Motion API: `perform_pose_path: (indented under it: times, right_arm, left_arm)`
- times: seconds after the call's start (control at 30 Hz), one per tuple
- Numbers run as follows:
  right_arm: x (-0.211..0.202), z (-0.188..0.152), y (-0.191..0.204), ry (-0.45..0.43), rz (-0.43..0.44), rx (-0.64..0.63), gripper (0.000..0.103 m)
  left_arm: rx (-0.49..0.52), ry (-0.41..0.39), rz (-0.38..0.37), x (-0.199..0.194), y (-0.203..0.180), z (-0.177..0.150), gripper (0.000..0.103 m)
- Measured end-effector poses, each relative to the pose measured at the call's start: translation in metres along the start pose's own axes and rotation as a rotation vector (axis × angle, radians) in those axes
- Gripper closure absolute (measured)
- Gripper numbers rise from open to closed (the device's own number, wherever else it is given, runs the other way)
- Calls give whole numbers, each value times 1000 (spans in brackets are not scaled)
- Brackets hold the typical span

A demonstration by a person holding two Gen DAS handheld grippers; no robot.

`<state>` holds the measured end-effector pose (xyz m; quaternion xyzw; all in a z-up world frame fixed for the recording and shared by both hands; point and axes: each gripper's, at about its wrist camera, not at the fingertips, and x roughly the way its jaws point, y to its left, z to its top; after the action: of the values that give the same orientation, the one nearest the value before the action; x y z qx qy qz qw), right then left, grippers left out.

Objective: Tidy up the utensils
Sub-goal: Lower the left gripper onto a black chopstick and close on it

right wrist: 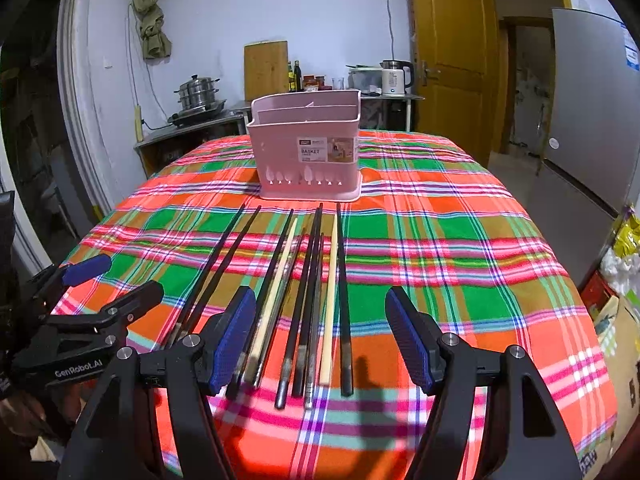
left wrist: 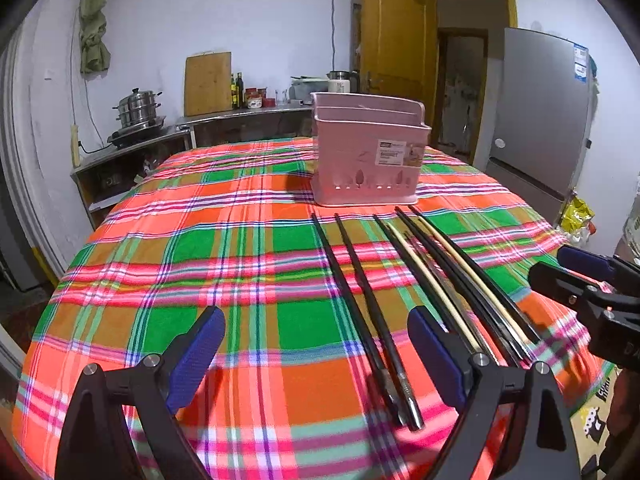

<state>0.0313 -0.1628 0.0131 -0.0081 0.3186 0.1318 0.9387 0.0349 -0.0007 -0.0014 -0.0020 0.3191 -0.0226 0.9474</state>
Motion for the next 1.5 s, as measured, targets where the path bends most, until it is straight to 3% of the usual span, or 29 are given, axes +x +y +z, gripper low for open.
perform_pose_path:
  times: [0.17, 0.3, 0.53, 0.63, 0.87, 1.3, 1.5]
  right_arm:
    - [17, 13, -4, 13, 6, -6, 36]
    - [38, 25, -10, 42, 11, 0, 46]
    - [81, 42, -27, 119, 14, 9, 67]
    - [98, 43, -34, 163, 25, 20, 71]
    - [119, 42, -39, 215, 60, 19, 72]
    - [135, 46, -40, 259, 36, -10, 76]
    - [148, 56, -39, 274, 25, -15, 76]
  left_arm:
    - [-33, 48, -8, 26, 11, 16, 15]
    - [-47, 114, -17, 53, 19, 30, 23]
    - [-64, 196, -51, 88, 23, 46, 29]
    - [-66, 221, -58, 99, 22, 50, 31]
    - [-106, 261, -74, 118, 26, 52, 32]
    - [-62, 271, -39, 128, 22, 58, 38]
    - [-35, 284, -11, 138, 18, 67, 55]
